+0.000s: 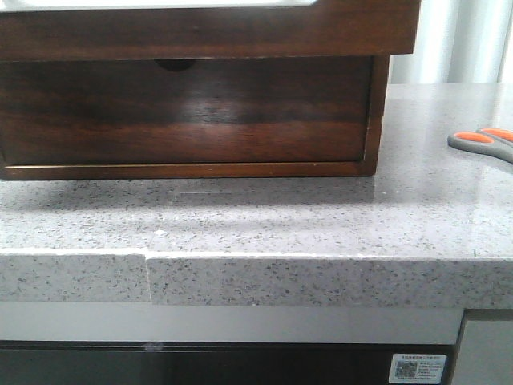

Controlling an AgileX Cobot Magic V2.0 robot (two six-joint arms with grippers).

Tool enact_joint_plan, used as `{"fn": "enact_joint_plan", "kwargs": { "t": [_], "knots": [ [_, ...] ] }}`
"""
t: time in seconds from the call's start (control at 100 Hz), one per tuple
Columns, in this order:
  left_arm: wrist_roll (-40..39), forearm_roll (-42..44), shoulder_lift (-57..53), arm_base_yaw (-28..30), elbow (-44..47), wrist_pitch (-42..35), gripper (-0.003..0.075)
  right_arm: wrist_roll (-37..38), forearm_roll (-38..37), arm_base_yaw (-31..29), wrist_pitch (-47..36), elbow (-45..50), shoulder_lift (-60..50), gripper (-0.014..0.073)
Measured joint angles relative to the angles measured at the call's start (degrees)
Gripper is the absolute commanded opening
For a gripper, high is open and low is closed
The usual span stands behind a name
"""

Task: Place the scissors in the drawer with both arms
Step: 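Lower the right gripper onto the grey-orange scissors and grasp them, then carry the scissors with the right gripper over the open drawer and release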

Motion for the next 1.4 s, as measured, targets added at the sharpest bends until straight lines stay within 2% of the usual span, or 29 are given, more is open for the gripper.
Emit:
{"fn": "enact_joint_plan", "kwargs": {
  "t": [0.19, 0.47, 0.57, 0.85, 0.98, 1.23, 1.4],
  "knots": [
    [0.0, -1.4, 0.0, 0.0, 0.0, 0.1, -0.0019, 0.0, -0.6, -1.8, -1.1, -1.7, 11.1, 0.0491],
    [0.0, -2.7, 0.0, 0.0, 0.0, 0.1, -0.0019, 0.0, -0.9, -3.3, -5.7, -1.7, 17.9, 0.0482],
    [0.0, -2.7, 0.0, 0.0, 0.0, 0.0, -0.0019, 0.0, -0.9, -3.3, -7.4, -1.7, 19.0, 0.041],
    [0.0, -2.9, 0.0, 0.0, 0.0, -0.4, -0.0019, 0.0, -1.1, -3.5, -8.7, -1.9, 20.9, 0.0122],
    [0.0, -2.9, 0.0, 0.0, 0.0, -0.4, -0.0019, 0.0, -1.2, -3.8, -9.1, -2.2, 21.1, -0.0082],
    [0.0, -2.9, 0.0, 0.0, 0.0, -0.4, -0.0019, 0.0, -1.2, -3.8, -9.1, -2.1, 19.8, -0.0078],
    [0.0, -2.9, 0.0, 0.0, 0.0, -0.4, -0.0019, 0.0, -1.2, -3.2, -11.8, -2.4, 9.8, -0.0078]
  ]
}}
